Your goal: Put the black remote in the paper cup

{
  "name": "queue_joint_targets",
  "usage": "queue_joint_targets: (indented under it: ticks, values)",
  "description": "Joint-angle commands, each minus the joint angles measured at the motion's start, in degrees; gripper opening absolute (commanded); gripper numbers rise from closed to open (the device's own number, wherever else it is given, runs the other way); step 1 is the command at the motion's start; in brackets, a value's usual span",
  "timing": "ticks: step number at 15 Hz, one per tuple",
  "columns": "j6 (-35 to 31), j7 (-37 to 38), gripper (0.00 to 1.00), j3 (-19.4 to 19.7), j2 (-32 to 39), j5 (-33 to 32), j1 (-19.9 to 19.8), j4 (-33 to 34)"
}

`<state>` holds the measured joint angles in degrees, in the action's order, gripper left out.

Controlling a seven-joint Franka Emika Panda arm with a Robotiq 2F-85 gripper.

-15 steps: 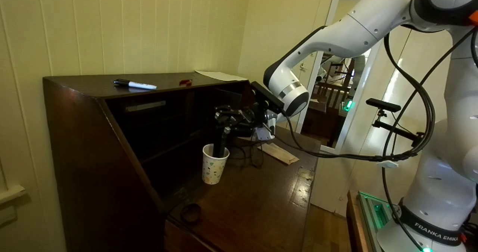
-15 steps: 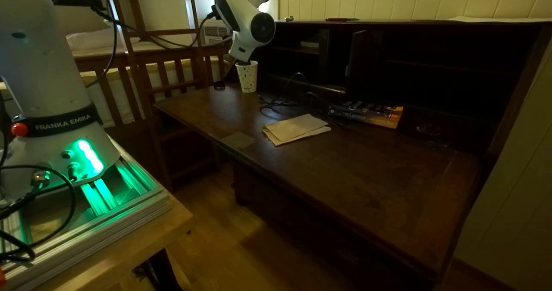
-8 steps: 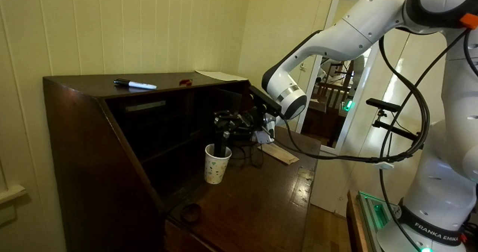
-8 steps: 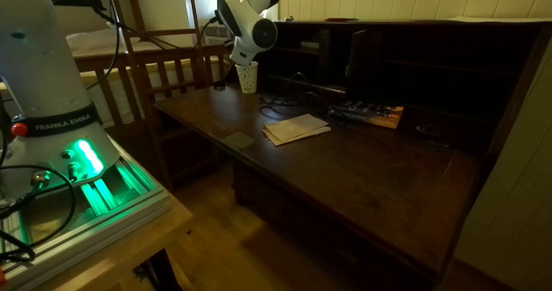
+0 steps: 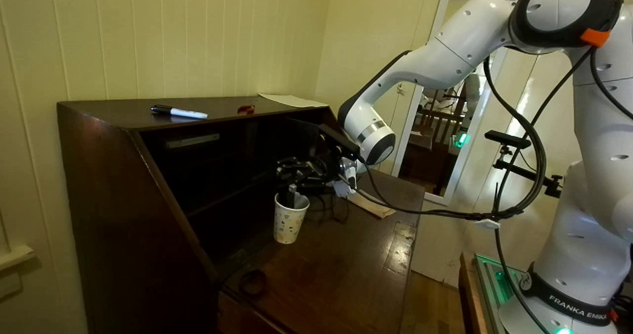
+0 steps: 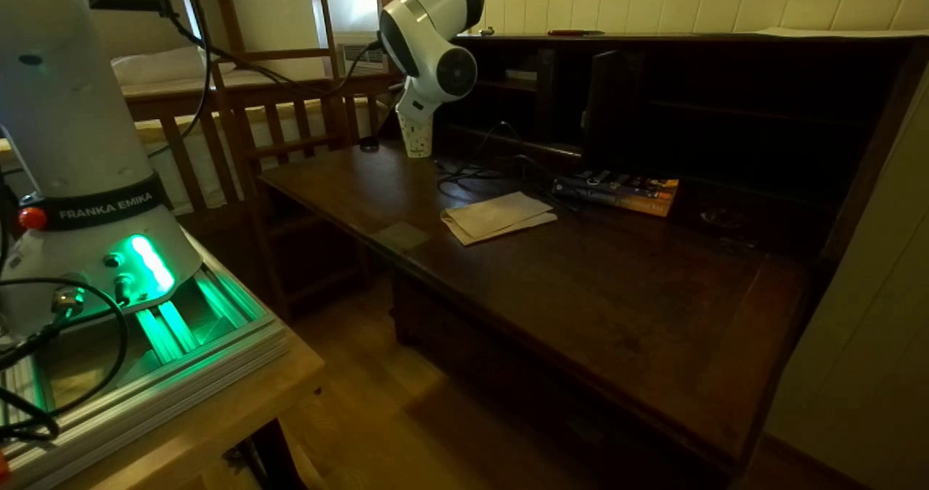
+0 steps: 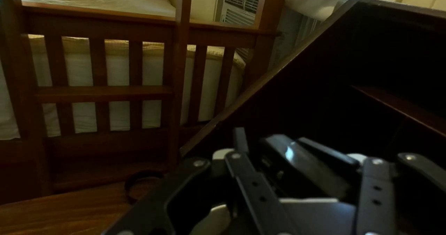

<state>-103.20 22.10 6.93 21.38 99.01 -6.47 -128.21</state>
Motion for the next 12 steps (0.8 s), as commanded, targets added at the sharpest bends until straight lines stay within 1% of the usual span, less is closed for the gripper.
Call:
queue_joint_targets:
  ticks: [1, 2, 3, 5, 6, 12]
  values:
    - [-0.6, 2.8, 0.71, -0.2, 1.1, 1.0, 0.2, 2.0]
    - [-0.4, 3.5, 0.77, -0.2, 0.9, 0.9, 0.1, 2.1]
    - [-0.2, 4.1, 0.85, -0.2, 0.7, 0.6, 0.1, 2.1]
    - [0.2, 5.4, 0.98, 0.0, -1.1, -0.2, 0.0, 1.2]
    - [0.8, 5.6, 1.00, 0.2, -2.8, -1.1, -0.1, 0.2]
    - [4.7, 4.3, 1.00, 1.8, -13.5, -10.6, -0.6, -4.6]
